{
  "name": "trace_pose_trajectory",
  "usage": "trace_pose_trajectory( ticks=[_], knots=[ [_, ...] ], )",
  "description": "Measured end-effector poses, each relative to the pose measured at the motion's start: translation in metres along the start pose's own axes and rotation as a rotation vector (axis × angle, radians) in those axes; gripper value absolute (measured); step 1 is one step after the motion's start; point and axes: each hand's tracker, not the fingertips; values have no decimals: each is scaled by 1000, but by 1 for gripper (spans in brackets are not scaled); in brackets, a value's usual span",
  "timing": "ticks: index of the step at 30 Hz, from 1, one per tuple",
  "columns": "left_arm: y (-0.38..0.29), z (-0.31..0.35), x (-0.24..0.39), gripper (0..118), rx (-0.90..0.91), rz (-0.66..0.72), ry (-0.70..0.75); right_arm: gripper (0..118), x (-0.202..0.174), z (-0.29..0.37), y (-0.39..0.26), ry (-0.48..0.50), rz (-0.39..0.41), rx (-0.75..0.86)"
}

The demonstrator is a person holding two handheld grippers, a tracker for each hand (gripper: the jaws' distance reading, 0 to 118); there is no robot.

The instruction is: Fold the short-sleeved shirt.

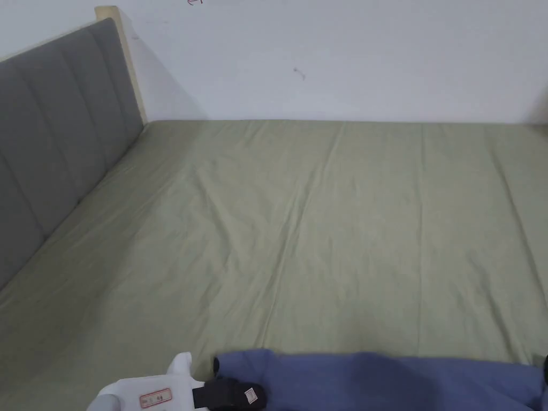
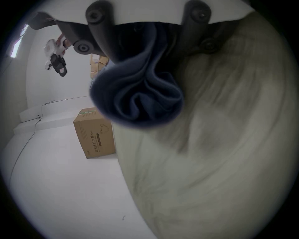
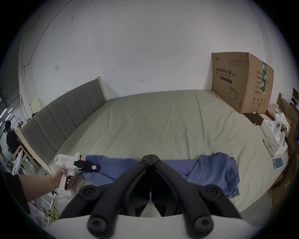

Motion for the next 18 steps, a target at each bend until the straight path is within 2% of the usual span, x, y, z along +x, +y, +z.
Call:
trace_pose_trajectory(
  ticks=[7,10,12,13,15,17,18],
  knots=[
    [-8,44,47,5,29,-223,216,0,-1,13,2,15,28,4],
    [-10,87,65,4,70,-362,441,0,5,21,2,39,-8,19],
    [-15,115,81,4,112,-462,680,0,9,25,-1,48,-21,17],
    [-17,124,88,4,111,-477,795,0,11,26,-3,50,-26,16],
    [-26,129,107,5,119,-507,916,0,16,29,-10,49,-28,12],
    [-36,119,130,5,126,-543,825,0,22,31,-17,45,-40,-4],
    [-42,106,146,5,124,-550,735,0,27,31,-22,42,-55,-14]
  ],
)
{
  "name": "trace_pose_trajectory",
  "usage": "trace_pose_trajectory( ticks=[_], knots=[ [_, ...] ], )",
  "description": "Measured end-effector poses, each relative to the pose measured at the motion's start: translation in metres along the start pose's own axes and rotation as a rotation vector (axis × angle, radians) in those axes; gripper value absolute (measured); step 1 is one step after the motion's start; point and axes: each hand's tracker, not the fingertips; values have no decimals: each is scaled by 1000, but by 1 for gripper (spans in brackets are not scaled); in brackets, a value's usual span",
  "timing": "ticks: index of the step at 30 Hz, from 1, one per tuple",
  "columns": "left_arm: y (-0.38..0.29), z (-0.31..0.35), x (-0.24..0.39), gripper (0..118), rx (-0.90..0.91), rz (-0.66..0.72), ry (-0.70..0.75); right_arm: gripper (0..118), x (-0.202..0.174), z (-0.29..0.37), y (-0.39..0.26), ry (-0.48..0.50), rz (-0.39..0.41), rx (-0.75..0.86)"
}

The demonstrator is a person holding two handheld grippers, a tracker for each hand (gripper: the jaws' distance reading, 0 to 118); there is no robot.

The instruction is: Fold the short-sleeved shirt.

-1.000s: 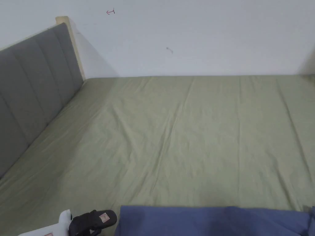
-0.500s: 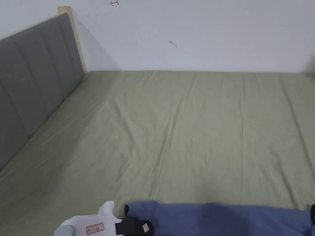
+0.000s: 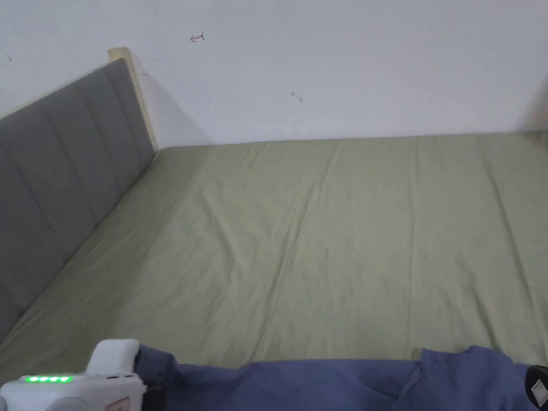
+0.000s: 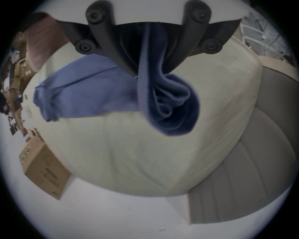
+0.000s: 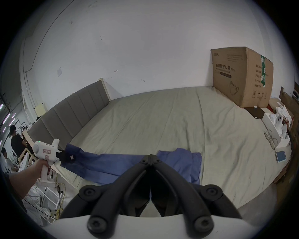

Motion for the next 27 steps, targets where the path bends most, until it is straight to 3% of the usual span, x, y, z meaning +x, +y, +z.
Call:
trace_pose_trajectory(
  ticks=[4,5,8,9,13,17,18,19,21,27],
  knots=[
    [18,-21,89,6,-62,68,-345,0,15,10,-8,-12,-67,-15],
    [18,-34,111,12,-74,71,-406,0,18,13,-10,-17,-76,-10],
    [27,-63,170,107,-99,27,-465,0,31,23,-14,-37,-88,5],
    [30,-67,184,118,-102,5,-446,0,36,24,-15,-49,-89,2],
    [36,-43,176,115,32,2,-384,0,48,25,-15,-72,-98,-8],
    [24,-25,143,112,54,21,-314,0,58,24,-15,-64,-152,6],
    [19,-25,140,98,61,8,-287,0,60,23,-16,-57,-162,8],
    [15,-27,139,73,67,-17,-262,0,61,23,-16,-52,-167,9],
    [10,-45,147,1,3,-55,-216,0,63,22,-19,-53,-167,10],
    [-5,-108,198,2,-123,-159,-268,0,70,22,-25,-63,-191,-29]
  ],
)
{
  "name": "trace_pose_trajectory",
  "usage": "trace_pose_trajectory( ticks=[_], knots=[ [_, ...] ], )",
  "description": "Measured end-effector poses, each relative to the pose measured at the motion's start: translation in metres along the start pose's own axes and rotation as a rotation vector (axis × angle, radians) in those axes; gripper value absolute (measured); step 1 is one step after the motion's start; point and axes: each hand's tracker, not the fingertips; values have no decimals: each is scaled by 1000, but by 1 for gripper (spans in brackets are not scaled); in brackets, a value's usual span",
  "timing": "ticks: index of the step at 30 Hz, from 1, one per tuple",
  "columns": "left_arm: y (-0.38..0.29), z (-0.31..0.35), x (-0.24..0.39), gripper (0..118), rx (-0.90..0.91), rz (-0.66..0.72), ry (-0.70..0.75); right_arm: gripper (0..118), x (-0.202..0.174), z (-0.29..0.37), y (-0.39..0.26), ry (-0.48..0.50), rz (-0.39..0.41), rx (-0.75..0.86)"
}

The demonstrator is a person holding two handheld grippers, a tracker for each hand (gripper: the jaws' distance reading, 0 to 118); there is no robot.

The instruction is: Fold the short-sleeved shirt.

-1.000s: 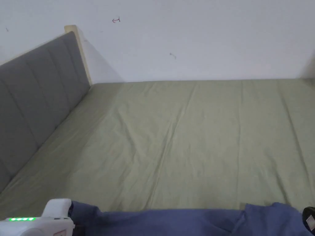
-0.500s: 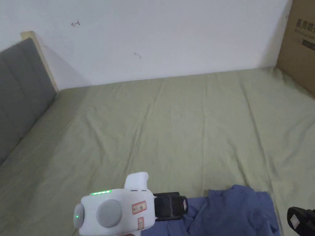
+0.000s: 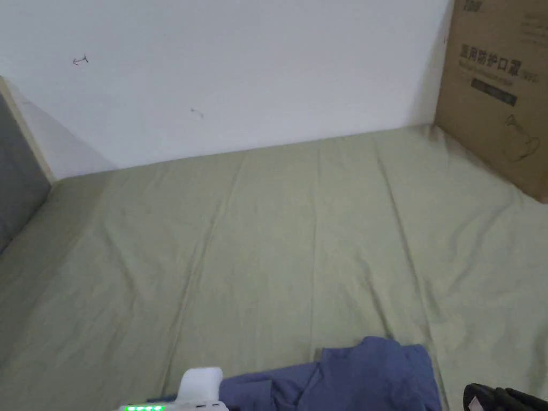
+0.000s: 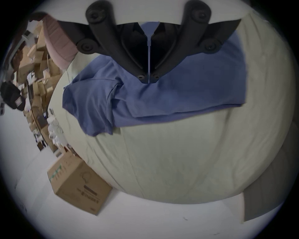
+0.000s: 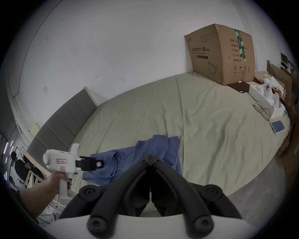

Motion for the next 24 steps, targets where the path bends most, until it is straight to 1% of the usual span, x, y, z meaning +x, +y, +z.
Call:
trace_pose_trajectory(
  ticks=[3,4,5,6,7,8,9,10,12,13,14,16,17,18,19,20,21,22,23,24],
  knots=[
    [-3,-36,22,2,-103,16,-44,0,2,1,-2,-24,-8,-14],
    [-3,-32,31,2,-72,10,-37,0,2,0,-2,-32,-9,-20],
    [-1,-26,37,2,-42,4,-72,0,2,0,-2,-37,-11,-24],
    [-1,-20,41,2,-41,31,-196,0,1,0,-1,-38,-13,-26],
    [-3,-12,40,2,-39,78,-375,0,0,1,-1,-34,-14,-27],
    [-6,-4,41,2,-24,125,-521,0,-1,1,0,-29,-13,-28],
    [-9,9,35,2,6,170,-618,0,-4,0,0,-24,-8,-30],
    [-11,23,28,2,61,194,-632,0,-7,0,0,-22,2,-30],
    [-13,57,0,2,190,261,-574,0,-14,0,2,-14,29,-26],
    [-15,67,-26,2,224,302,-555,0,-17,0,2,-12,37,-24],
    [-19,78,-57,3,246,354,-514,0,-20,0,2,-8,46,-23],
    [-25,94,-109,10,263,410,-446,0,-26,-2,4,0,59,-34],
    [-28,100,-127,10,257,437,-406,0,-29,-4,5,3,63,-43],
    [-32,105,-149,24,251,465,-378,0,-33,-6,6,10,65,-60],
    [-36,106,-164,45,235,480,-405,0,-37,-8,6,18,66,-70],
    [-39,103,-180,73,226,487,-432,0,-41,-9,7,23,70,-76],
    [-43,104,-196,104,205,503,-477,0,-46,-12,7,26,80,-83],
    [-44,99,-192,118,189,521,-514,0,-52,-15,8,24,96,-91],
    [-47,94,-205,118,204,549,-553,0,-57,-18,8,22,113,-96],
    [-57,82,-225,118,177,576,-594,0,-64,-22,8,18,138,-104]
  ],
)
